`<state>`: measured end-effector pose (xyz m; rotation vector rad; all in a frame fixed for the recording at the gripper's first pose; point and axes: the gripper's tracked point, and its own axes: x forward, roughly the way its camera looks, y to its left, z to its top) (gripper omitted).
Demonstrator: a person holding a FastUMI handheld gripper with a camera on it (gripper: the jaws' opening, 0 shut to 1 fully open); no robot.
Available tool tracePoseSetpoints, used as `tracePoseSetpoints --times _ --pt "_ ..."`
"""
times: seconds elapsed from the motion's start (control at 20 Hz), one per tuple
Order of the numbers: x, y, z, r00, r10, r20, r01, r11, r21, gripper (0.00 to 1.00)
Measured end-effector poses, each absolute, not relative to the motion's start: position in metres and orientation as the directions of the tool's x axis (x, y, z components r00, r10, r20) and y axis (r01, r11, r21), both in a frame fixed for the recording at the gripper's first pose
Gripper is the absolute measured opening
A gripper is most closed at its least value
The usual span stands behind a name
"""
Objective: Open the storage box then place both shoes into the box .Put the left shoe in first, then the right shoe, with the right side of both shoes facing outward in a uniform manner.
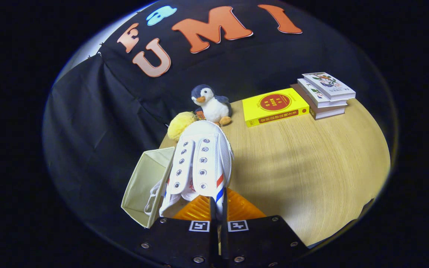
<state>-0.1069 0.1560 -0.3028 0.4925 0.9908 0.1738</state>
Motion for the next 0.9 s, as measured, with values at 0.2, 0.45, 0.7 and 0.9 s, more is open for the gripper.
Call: tracePoseSetpoints --times 0.2,0.45,0.7,0.9 --pt "-0.097 0.199 -0.282 0.535 0.398 -0.745 0.035 0.871 0.490 0.03" --pt "-0.094 0.256 -0.273 0.506 0.441 -0.741 -0.008 0.862 0.507 0.03" --pt "-0.096 0.304 -0.280 0.464 0.465 -0.754 -0.022 0.857 0.515 0.03" --pt "-0.097 0.320 -0.293 0.440 0.417 -0.795 -0.014 0.889 0.458 0.03"
